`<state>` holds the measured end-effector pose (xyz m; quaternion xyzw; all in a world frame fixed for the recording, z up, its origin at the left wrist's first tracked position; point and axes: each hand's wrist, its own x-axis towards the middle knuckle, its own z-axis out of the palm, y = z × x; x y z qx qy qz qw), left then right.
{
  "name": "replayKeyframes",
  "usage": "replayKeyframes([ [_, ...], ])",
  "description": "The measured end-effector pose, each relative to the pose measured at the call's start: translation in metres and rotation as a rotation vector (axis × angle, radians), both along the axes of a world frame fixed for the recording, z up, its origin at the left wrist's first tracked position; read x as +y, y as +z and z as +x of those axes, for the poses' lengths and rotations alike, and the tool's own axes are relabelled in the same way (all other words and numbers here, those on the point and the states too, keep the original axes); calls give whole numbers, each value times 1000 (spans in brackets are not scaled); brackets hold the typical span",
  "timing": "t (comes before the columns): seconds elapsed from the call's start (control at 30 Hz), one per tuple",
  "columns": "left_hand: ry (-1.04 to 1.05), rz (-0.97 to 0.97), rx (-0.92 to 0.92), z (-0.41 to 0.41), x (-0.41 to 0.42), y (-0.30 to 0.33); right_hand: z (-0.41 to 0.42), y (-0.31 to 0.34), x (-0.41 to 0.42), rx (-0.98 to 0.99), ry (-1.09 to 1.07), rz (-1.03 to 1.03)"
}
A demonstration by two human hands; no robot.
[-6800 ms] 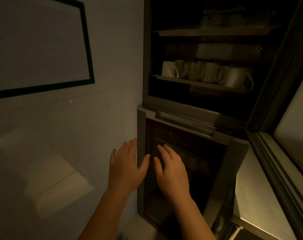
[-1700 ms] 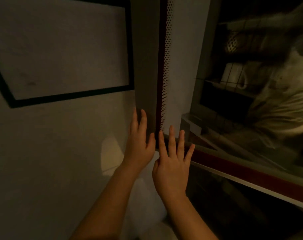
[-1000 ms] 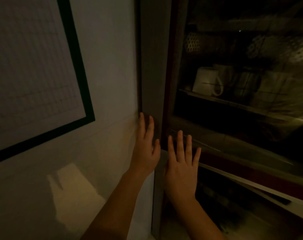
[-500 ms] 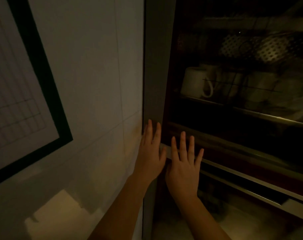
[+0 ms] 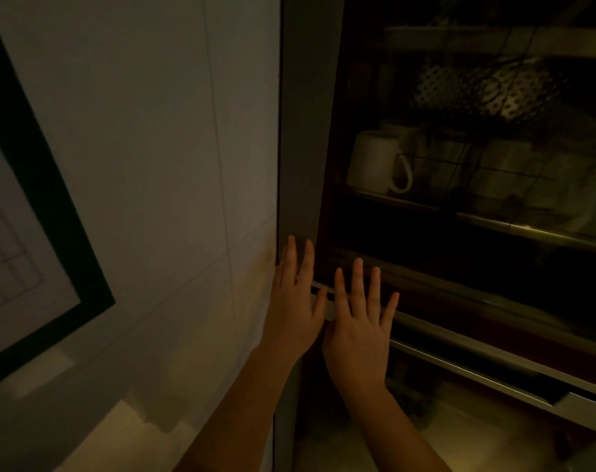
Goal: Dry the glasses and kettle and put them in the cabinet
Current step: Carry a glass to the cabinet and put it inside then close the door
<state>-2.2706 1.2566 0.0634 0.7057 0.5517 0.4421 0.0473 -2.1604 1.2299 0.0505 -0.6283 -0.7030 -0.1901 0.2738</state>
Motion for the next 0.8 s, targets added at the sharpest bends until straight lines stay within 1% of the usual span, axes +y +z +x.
replayKeyframes([
  [0.17, 0, 3, 1, 0, -1, 1, 0, 3, -3, 21, 5, 1],
  [0.3, -3, 11, -29, 4, -10, 6, 5, 9, -11, 90, 19, 12],
  [0.43, -11, 29, -15, 15, -21, 11, 17, 15, -22, 103, -10, 27],
  [0.63, -132, 34, 44, 51, -41, 18, 54, 22, -48, 157, -90, 75],
  [0.8, -307, 18, 57, 106, -65, 19, 110, 18, -82, 190, -283, 84],
])
